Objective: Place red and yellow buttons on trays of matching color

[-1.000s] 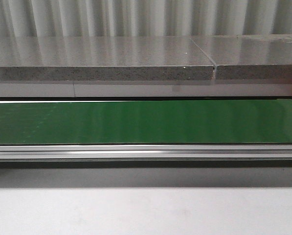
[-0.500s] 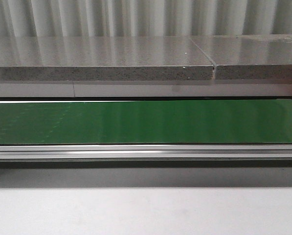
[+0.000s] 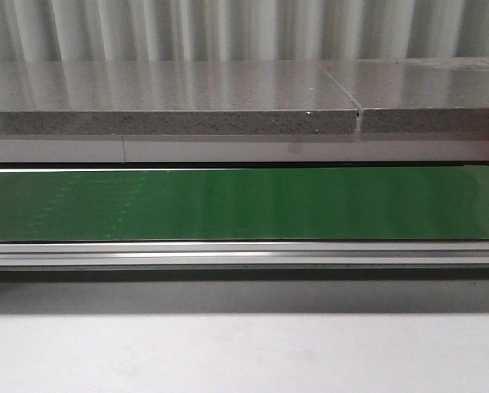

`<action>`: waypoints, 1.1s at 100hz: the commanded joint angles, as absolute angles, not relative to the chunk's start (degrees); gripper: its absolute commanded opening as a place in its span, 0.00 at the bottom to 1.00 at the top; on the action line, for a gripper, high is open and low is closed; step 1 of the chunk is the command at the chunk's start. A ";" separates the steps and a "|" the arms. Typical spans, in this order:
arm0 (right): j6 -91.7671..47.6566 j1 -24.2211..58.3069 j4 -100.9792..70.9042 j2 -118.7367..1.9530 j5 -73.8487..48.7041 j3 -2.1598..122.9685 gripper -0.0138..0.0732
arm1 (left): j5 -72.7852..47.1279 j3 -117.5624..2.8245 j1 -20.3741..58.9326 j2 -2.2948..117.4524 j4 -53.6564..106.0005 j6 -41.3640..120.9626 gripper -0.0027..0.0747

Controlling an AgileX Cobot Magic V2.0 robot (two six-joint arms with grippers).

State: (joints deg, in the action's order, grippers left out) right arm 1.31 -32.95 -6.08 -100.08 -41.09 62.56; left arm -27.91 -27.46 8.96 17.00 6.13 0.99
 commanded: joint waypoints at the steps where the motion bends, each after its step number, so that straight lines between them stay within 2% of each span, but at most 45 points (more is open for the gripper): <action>1: 1.25 -33.28 -5.59 -98.31 -40.85 63.93 0.19 | -23.24 -28.89 9.35 17.50 6.88 0.92 0.01; 11: 1.25 -33.28 -5.59 -98.42 -41.09 63.93 0.21 | -23.24 -28.89 9.35 17.50 6.88 0.92 0.01; 18: 1.25 -33.28 -5.42 -98.30 -41.66 63.99 0.29 | -23.24 -28.89 9.35 17.50 6.88 0.92 0.01; 25: 1.25 -33.28 -5.42 -98.23 -42.84 64.06 0.42 | -23.24 -28.89 9.35 17.50 6.88 0.92 0.01; 37: 1.25 -33.28 -5.42 -98.04 -43.90 64.23 0.70 | -23.24 -28.89 9.35 17.50 6.88 0.92 0.01; 47: 1.25 -33.28 -5.42 -97.32 -44.05 64.23 0.82 | -23.24 -28.89 9.35 17.50 6.88 0.92 0.01; 87: 1.30 -32.10 -6.03 -85.02 -42.81 64.23 0.83 | -23.24 -28.89 9.35 17.50 6.88 0.92 0.01; 110: 0.37 -24.36 -6.54 -78.12 -42.30 64.13 0.83 | -23.24 -28.89 9.35 17.50 6.88 0.92 0.01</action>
